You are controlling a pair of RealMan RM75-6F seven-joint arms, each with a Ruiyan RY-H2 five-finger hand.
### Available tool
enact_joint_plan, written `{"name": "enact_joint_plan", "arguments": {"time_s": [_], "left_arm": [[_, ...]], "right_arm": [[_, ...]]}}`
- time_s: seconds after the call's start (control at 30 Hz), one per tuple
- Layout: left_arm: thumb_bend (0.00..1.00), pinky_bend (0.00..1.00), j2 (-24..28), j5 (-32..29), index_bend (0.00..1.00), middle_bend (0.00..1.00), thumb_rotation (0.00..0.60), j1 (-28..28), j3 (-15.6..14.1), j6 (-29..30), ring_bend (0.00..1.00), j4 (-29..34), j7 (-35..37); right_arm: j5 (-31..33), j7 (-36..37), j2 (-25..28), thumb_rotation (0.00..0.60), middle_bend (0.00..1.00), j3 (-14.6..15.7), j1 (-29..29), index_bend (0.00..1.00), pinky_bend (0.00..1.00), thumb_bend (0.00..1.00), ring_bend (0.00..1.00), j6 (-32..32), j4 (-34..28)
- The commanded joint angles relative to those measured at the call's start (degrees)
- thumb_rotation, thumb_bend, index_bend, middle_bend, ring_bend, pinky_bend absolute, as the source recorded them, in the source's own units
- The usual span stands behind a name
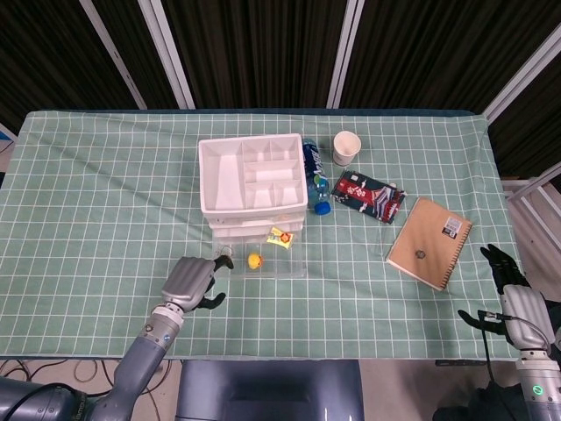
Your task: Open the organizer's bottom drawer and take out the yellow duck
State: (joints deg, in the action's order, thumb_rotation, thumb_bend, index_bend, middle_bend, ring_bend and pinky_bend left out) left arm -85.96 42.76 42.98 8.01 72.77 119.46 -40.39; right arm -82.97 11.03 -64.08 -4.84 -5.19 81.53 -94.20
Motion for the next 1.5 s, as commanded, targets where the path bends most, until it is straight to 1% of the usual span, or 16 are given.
{"name": "enact_joint_plan", "arguments": {"time_s": [0.03,0.2,0.3,0.4,0.5,0.6,0.8,0.93,1.1,1.5], "left_arm": [[0.17,1.00,-0.14,1.24,0.30,1.00,0.600,0.48,0.58,0.20,1.00,-0.16,0.00],[0.19,1.00,0.65,1.64,0.31,1.00,0.600,2.63,2.47,-1.20,1.00,0.47,-1.41],[0.20,1.00,2.66,0.29,0.32,1.00,0.600,6.01,4.51,-4.34,1.00,-0.24,-4.44],[0.20,1.00,4.67,0.08,0.35,1.00,0.600,9.75,5.15,-7.82,1.00,-2.23,-8.80],[0.20,1.00,6.85,0.06,0.36,1.00,0.600,14.04,4.41,-12.13,1.00,-5.15,-14.33],[0.20,1.00,7.94,-0.50,0.36,1.00,0.600,16.58,3.86,-14.80,1.00,-7.03,-16.86],[0.20,1.00,8.13,-2.86,0.37,1.00,0.600,20.62,3.10,-19.51,1.00,-11.17,-18.09],[0.20,1.00,7.27,-4.21,0.37,1.00,0.600,22.92,1.93,-21.82,1.00,-13.75,-18.32],[0.20,1.00,6.04,-6.43,0.38,1.00,0.600,25.10,0.46,-22.98,1.00,-16.05,-18.49],[0.20,1.00,3.90,-9.32,0.39,1.00,0.600,28.03,-1.75,-22.74,1.00,-18.80,-17.11]], "right_arm": [[0.00,0.00,0.01,0.600,0.00,0.01,0.00,0.00,0.22,0.03,0.00,-0.02,-0.01],[0.04,-0.01,0.01,0.600,0.00,0.02,0.00,0.00,0.22,0.03,0.00,-0.06,-0.04],[0.06,-0.04,0.02,0.600,0.00,0.04,-0.01,0.00,0.22,0.03,0.00,-0.13,-0.05],[0.13,-0.09,0.02,0.600,0.00,0.01,-0.02,0.00,0.22,0.03,0.00,-0.15,-0.06],[0.30,-0.13,0.04,0.600,0.00,-0.01,-0.03,0.00,0.22,0.03,0.00,-0.28,-0.13],[0.35,-0.11,0.06,0.600,0.00,-0.02,-0.04,0.00,0.22,0.03,0.00,-0.32,-0.16],[0.41,-0.07,0.11,0.600,0.00,-0.01,-0.07,0.00,0.22,0.03,0.00,-0.45,-0.20],[0.47,-0.09,0.12,0.600,0.00,-0.03,-0.06,0.00,0.22,0.03,0.00,-0.48,-0.22],[0.68,0.01,0.14,0.600,0.00,-0.10,-0.08,0.00,0.22,0.03,0.00,-0.59,-0.22],[0.89,0.21,0.21,0.600,0.00,-0.16,-0.09,0.00,0.22,0.03,0.00,-0.76,-0.33]]}}
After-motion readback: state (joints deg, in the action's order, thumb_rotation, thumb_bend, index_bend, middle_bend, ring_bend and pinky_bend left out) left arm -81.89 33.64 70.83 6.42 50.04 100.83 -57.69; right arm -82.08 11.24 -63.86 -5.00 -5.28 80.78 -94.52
